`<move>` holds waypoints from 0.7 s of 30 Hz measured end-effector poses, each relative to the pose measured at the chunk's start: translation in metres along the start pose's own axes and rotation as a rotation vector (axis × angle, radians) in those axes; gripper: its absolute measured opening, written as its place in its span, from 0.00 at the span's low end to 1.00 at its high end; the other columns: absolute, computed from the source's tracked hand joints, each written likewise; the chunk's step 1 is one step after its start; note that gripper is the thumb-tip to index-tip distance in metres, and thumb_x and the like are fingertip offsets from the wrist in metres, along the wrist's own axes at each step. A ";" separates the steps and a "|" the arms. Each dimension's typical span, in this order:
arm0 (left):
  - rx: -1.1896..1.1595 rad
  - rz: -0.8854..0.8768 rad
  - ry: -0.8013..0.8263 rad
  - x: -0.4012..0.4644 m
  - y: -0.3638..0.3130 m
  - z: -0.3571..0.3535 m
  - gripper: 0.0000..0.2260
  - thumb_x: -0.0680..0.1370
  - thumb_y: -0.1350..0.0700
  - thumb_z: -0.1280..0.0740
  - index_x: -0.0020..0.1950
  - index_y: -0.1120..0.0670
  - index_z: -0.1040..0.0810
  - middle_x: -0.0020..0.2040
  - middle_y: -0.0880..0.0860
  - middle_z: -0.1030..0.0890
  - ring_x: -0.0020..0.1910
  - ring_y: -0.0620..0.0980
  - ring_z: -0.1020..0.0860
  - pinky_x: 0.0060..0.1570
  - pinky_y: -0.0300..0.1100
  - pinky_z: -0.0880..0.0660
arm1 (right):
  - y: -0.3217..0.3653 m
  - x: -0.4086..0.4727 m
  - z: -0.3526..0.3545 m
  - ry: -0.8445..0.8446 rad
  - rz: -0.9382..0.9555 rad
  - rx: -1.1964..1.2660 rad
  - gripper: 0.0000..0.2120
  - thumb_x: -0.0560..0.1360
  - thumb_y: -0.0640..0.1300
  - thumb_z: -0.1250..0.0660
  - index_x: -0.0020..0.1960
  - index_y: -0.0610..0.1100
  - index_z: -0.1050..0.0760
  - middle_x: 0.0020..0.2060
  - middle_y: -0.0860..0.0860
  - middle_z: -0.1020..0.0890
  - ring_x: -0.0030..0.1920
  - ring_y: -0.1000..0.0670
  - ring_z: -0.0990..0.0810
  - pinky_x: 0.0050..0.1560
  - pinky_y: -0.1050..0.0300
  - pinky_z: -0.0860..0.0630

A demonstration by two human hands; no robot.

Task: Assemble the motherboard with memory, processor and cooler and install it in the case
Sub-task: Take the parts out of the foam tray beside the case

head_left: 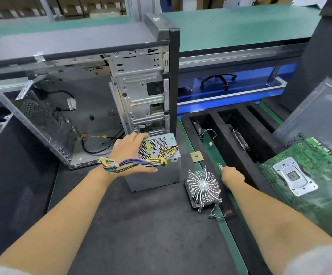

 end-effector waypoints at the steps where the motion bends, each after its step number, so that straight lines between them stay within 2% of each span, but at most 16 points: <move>1: 0.001 0.000 -0.008 0.000 0.000 0.000 0.48 0.59 0.29 0.28 0.73 0.50 0.37 0.62 0.49 0.28 0.63 0.50 0.30 0.58 0.47 0.36 | 0.000 0.001 -0.002 -0.001 -0.004 0.002 0.18 0.77 0.34 0.44 0.66 0.38 0.30 0.63 0.41 0.26 0.62 0.40 0.25 0.57 0.48 0.28; 11: -0.005 0.000 -0.007 -0.002 -0.004 0.003 0.46 0.61 0.32 0.26 0.73 0.50 0.37 0.62 0.49 0.29 0.63 0.50 0.31 0.60 0.47 0.37 | -0.003 -0.012 0.002 0.046 -0.042 0.034 0.19 0.77 0.36 0.43 0.68 0.38 0.31 0.65 0.41 0.28 0.64 0.40 0.27 0.60 0.49 0.29; 13: -0.010 0.006 0.004 -0.003 -0.005 0.003 0.47 0.60 0.30 0.27 0.73 0.50 0.37 0.62 0.49 0.29 0.63 0.50 0.31 0.60 0.48 0.36 | -0.007 -0.025 0.015 0.004 -0.061 0.055 0.18 0.77 0.39 0.41 0.67 0.39 0.30 0.65 0.40 0.28 0.63 0.40 0.27 0.59 0.49 0.29; 15: -0.024 0.019 0.036 -0.003 -0.004 0.004 0.51 0.56 0.25 0.32 0.73 0.50 0.37 0.62 0.49 0.29 0.63 0.50 0.31 0.60 0.48 0.37 | -0.010 -0.040 0.034 -0.039 -0.064 0.113 0.16 0.78 0.41 0.40 0.64 0.37 0.29 0.63 0.40 0.26 0.62 0.39 0.26 0.57 0.49 0.28; 17: -0.050 0.025 0.041 -0.001 -0.003 0.003 0.51 0.55 0.24 0.34 0.72 0.49 0.37 0.62 0.49 0.28 0.63 0.50 0.31 0.60 0.47 0.36 | -0.005 -0.058 0.058 -0.071 -0.035 0.196 0.12 0.79 0.42 0.39 0.56 0.35 0.27 0.55 0.39 0.23 0.56 0.40 0.23 0.51 0.51 0.26; 18: -0.059 0.024 0.036 -0.001 -0.002 0.003 0.50 0.56 0.26 0.31 0.72 0.49 0.37 0.62 0.49 0.28 0.63 0.50 0.30 0.59 0.48 0.36 | 0.000 -0.069 0.071 -0.084 -0.010 0.229 0.10 0.79 0.43 0.39 0.47 0.35 0.27 0.48 0.40 0.23 0.50 0.41 0.22 0.46 0.53 0.27; 19: -0.063 0.021 0.028 0.000 -0.001 0.001 0.49 0.58 0.28 0.29 0.72 0.49 0.37 0.62 0.49 0.28 0.63 0.50 0.30 0.59 0.48 0.36 | 0.007 -0.080 0.083 -0.105 0.023 0.250 0.13 0.79 0.44 0.38 0.39 0.37 0.30 0.40 0.42 0.24 0.45 0.43 0.23 0.43 0.55 0.28; 21: -0.067 0.017 0.018 0.001 0.002 -0.002 0.47 0.59 0.30 0.27 0.72 0.48 0.36 0.62 0.49 0.28 0.63 0.50 0.30 0.59 0.50 0.35 | 0.025 -0.109 0.102 -0.146 0.118 0.286 0.15 0.77 0.43 0.35 0.33 0.39 0.30 0.33 0.45 0.26 0.40 0.44 0.25 0.43 0.56 0.26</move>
Point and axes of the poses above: each hand's wrist, its own x-axis towards the middle knuckle, its own z-axis out of the back of the hand, y = z × x, the point moved 6 cm from there along x, towards the middle knuckle
